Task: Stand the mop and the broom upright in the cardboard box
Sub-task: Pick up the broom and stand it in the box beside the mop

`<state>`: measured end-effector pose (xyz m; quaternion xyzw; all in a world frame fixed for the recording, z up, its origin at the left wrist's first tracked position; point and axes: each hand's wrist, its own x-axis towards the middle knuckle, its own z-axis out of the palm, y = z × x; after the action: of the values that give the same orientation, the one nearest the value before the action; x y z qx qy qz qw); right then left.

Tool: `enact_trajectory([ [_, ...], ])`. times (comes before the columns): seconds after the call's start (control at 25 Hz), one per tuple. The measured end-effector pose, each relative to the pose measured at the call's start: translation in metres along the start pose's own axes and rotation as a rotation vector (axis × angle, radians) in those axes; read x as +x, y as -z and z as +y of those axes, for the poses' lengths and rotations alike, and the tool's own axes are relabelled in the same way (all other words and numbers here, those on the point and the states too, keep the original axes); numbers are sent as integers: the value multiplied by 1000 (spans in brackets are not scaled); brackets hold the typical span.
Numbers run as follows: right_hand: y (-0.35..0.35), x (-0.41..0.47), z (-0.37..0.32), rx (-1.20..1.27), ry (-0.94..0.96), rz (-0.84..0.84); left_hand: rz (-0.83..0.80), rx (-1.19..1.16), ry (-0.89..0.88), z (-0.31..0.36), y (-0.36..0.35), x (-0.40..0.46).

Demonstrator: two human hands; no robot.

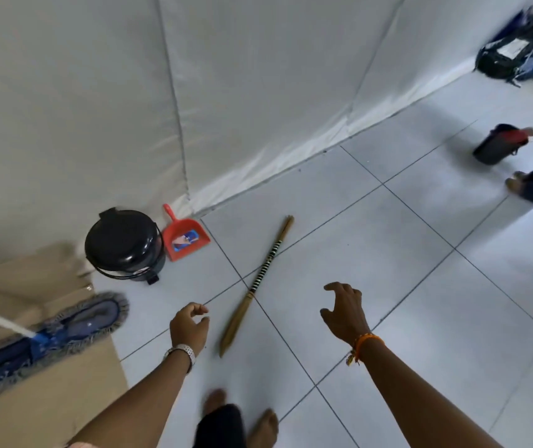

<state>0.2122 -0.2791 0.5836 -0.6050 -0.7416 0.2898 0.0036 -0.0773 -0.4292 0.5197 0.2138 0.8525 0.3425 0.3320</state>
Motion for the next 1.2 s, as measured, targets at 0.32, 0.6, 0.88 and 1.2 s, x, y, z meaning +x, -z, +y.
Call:
enact_trajectory([
  [0.32,36,130,29,-98,150,-117,-57,131,127,36,-82,63],
  [0.6,52,291,52,-113,31,-322,-177,199,191,85,-156,158],
  [0.88,18,403,72,-108,-44,-490,-168,140,251,95,-215,210],
  [1.2,-139,590,113,-120,-15,-620,-125,185,364,-6,-342,324],
])
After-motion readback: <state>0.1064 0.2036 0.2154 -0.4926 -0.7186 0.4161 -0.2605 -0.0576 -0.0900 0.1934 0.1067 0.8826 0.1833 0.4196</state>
